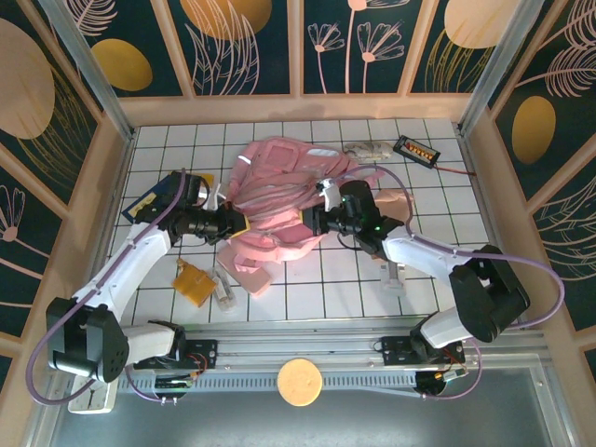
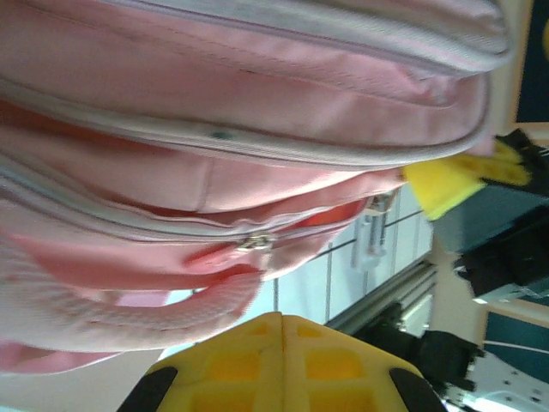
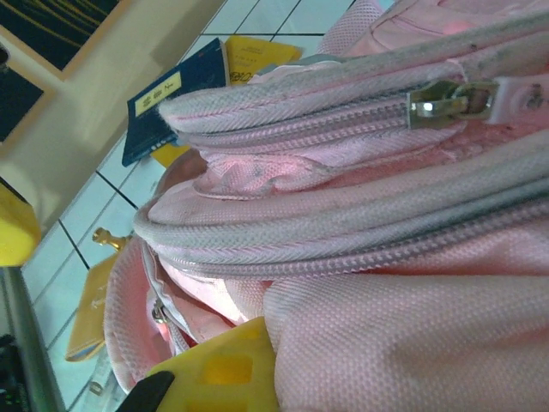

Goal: Pack the student bag

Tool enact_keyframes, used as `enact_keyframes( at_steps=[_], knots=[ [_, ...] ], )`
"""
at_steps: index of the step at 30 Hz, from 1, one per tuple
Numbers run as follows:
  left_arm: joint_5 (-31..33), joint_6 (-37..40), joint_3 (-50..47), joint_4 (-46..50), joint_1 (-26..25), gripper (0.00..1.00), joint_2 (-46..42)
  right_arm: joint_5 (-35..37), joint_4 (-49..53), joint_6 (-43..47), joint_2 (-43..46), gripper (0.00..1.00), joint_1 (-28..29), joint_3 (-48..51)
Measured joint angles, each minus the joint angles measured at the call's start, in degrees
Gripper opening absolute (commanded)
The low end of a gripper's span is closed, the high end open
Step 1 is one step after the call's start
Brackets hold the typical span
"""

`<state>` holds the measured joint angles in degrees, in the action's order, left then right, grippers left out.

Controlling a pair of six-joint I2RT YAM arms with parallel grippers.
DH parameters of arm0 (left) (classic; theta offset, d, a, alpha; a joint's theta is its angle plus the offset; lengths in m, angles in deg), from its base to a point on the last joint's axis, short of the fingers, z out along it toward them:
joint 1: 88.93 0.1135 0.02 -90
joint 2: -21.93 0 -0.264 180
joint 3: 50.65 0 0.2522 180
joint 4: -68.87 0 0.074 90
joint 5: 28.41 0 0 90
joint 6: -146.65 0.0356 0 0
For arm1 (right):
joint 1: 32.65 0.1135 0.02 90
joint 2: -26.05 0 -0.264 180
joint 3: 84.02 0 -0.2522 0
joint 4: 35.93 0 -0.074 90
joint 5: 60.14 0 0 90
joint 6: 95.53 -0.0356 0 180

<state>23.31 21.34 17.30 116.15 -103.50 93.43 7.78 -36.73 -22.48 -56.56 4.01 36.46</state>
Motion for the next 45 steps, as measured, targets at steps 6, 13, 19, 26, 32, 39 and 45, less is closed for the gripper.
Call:
enact_keyframes(
  at_steps=[6, 13, 19, 26, 32, 39, 45],
  knots=[
    [5.6, 5.4, 0.1, 2.8, -2.0, 0.41, 0.9, -2.9, 1.9, -2.8, 0.1, 0.17, -0.2, -2.8],
    [10.7, 7.3, 3.6, 3.1, -10.2, 0.42, 4.3, -3.8, 2.1, -4.8, -0.4, 0.20, 0.6, -6.8],
    [17.9, 9.5, 7.1, 4.5, -10.7, 0.42, 6.9, -4.0, 2.2, -5.8, -1.0, 0.20, 1.6, -7.2],
    [21.4, 13.4, 9.4, 4.8, -13.1, 0.43, 8.9, -3.9, 2.2, -6.1, -1.0, 0.20, 2.1, -7.3],
    [24.3, 16.9, 9.4, 5.8, -15.8, 0.47, 8.9, -4.2, 2.2, -6.4, -1.9, 0.24, 2.1, -7.9],
    [28.3, 17.7, 7.5, 5.6, -16.1, 0.51, 7.6, -4.7, 2.2, -6.4, -2.9, 0.25, 2.1, -9.1],
    [30.5, 17.7, 3.6, 4.0, -17.1, 0.50, 6.3, -4.8, 2.1, -6.6, -3.0, 0.26, 2.1, -9.4]
  ],
)
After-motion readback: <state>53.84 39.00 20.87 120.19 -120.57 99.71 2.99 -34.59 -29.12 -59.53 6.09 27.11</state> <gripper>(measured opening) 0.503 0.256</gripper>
